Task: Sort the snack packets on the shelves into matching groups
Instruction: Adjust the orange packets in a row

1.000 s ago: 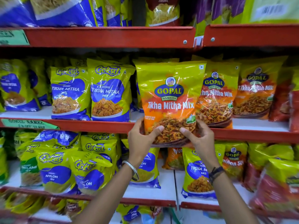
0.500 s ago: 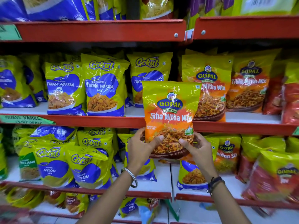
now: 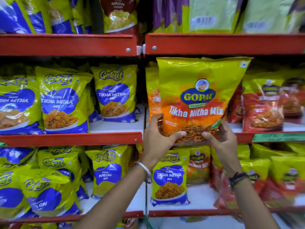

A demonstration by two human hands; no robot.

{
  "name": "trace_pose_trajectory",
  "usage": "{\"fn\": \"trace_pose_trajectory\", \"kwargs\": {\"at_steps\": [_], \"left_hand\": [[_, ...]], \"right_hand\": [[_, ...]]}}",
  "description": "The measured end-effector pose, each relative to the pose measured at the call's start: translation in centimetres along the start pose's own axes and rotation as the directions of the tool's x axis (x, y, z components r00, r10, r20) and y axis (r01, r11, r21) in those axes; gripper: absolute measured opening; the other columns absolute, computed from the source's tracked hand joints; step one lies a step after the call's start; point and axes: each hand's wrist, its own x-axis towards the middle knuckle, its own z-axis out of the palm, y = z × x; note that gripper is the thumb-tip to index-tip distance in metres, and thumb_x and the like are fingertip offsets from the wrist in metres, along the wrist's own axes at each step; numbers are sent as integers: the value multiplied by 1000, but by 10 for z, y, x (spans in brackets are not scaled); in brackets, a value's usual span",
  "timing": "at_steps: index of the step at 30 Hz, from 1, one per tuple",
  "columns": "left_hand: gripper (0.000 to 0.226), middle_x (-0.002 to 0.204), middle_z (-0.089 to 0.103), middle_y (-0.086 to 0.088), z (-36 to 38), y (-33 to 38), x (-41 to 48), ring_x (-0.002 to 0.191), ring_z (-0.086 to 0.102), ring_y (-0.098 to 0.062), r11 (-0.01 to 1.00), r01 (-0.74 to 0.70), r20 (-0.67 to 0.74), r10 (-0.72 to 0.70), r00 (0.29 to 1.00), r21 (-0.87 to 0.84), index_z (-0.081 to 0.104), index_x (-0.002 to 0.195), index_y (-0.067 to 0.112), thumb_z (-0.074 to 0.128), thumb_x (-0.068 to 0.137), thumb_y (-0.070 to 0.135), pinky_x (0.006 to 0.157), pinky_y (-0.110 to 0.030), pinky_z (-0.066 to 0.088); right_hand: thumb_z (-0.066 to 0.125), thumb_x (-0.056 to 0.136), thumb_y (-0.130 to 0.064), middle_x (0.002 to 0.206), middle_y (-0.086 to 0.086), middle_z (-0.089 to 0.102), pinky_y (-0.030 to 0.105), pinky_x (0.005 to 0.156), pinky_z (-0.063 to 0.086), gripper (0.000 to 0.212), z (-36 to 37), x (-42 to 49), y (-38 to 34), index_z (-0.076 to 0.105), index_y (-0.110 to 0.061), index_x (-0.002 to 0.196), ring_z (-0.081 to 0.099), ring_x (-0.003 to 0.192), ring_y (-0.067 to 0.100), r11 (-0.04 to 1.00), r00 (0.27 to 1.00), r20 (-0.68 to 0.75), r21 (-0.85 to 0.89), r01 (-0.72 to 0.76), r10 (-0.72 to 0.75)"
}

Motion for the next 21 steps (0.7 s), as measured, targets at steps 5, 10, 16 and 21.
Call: {"fn": "trace_pose_trajectory", "kwargs": {"at_steps": [5, 10, 16, 21], "left_hand": [[79, 117, 61, -4, 82, 15, 26, 108, 62, -19, 995, -97, 63, 98, 993, -29, 44, 118, 28, 84, 53, 46, 90, -47, 54], [76, 118, 61, -6, 138, 9, 34, 109, 60, -19, 995, -83, 101, 88, 991, -56, 43, 123, 17, 85, 61, 31, 94, -45, 51], [76, 133, 54, -3, 163, -6, 35, 120, 52, -17, 998, 23, 116, -30, 993, 58, 38, 137, 15, 75, 75, 39, 99, -33, 46], [70, 127, 60, -6, 180, -17, 55, 116, 56, -24, 974, 24, 127, -54, 990, 226, 43, 134, 16, 61, 80, 56, 96, -42, 50]], "right_hand": [[80, 65, -47, 102, -20, 68, 39, 94, 49, 62, -67, 43, 8, 55, -28, 119, 61, 102, 6, 1000, 999, -39, -5, 3, -3], [70, 81, -6, 87, -26, 66, 47, 86, 52, 38, -104, 75, 38, 50, -26, 107, 62, 87, -1, 997, 1000, 2, -71, 3, -3], [69, 81, -23, 129, 11, 61, 43, 102, 48, 61, -115, 89, 72, 46, -6, 134, 58, 121, 19, 989, 994, 92, -140, -53, 67], [68, 85, -26, 134, 4, 57, 39, 103, 46, 59, -114, 102, 81, 47, -9, 138, 54, 124, 18, 967, 990, 80, -240, -90, 112]]}}
